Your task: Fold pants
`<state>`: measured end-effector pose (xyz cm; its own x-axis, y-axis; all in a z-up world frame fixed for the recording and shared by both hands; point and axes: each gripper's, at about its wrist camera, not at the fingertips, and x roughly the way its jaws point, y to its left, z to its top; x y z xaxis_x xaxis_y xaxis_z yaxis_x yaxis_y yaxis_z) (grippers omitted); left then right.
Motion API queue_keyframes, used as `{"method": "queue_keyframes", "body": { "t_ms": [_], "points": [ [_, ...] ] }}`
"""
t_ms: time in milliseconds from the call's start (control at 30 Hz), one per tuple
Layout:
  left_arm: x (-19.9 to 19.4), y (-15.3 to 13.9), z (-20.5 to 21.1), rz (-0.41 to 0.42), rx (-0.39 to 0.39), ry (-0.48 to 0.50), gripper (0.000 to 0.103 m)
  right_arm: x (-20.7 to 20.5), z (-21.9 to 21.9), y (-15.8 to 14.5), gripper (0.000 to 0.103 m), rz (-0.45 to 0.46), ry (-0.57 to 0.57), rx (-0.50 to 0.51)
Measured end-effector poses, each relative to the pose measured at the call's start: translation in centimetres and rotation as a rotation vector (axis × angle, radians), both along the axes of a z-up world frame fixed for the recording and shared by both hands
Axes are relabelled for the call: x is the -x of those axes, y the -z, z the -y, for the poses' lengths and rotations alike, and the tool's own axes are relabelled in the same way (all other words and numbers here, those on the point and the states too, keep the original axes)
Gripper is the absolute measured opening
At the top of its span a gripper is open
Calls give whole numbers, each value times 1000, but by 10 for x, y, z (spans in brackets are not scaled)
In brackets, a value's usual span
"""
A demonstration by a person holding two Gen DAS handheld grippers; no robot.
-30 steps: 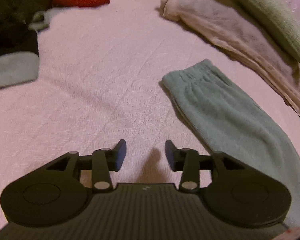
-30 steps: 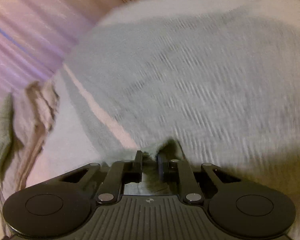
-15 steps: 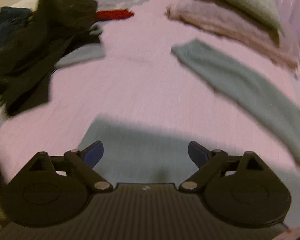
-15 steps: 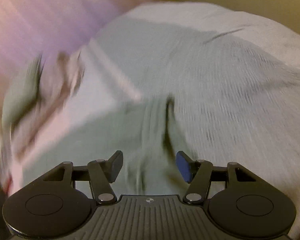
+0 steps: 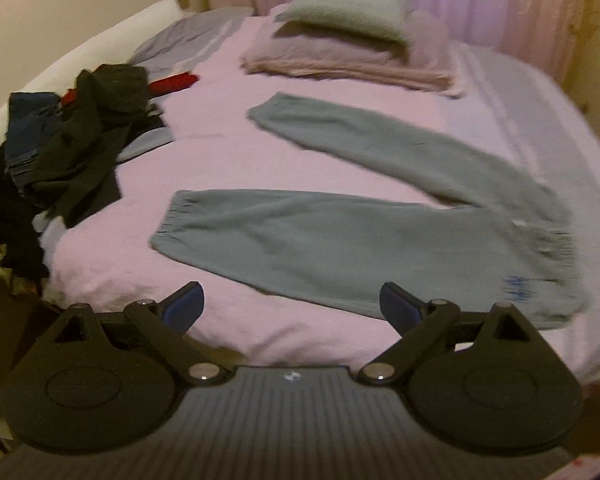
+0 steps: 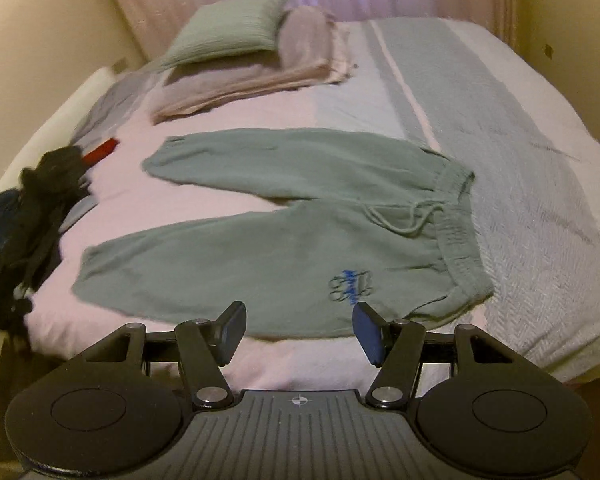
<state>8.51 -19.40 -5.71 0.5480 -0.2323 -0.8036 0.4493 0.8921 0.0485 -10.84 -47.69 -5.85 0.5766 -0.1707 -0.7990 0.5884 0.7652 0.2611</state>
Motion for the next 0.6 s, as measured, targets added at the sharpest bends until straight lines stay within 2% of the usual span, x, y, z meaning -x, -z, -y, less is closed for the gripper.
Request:
{"method": "queue_keyframes", "body": {
  "t_ms": [100,233,367,600],
  "points": [
    [27,-16,12,-17,24,49,93,-1,-22,-10,57,13,6,-33],
    [59,-23,21,-35,30,116,93,0,-43,-21,57,26,-1,-48],
    [74,-28,19,-50,47,115,93,2,-62,-31,57,23,-35,-41],
    [89,-30,14,-56,38,121,92,7,-86,-28,57,-1,-70,-31]
  ]
}}
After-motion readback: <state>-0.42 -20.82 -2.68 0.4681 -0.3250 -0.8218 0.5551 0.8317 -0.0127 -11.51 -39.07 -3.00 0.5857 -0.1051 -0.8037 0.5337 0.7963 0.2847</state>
